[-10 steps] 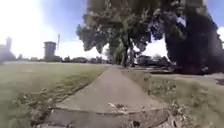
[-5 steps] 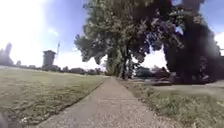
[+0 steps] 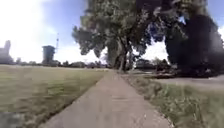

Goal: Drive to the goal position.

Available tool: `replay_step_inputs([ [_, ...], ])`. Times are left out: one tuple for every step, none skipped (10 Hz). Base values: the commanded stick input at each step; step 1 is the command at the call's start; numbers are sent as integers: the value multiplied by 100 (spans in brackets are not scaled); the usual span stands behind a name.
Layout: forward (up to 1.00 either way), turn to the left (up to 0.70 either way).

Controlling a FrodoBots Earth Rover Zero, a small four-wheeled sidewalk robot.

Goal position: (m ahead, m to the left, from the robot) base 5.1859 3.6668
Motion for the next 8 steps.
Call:
replay_step_inputs([
  [100, 0],
  [100, 0],
  [100, 0],
  [100, 0],
  [100, 0],
  [100, 0],
  [100, 0],
  [100, 0],
])
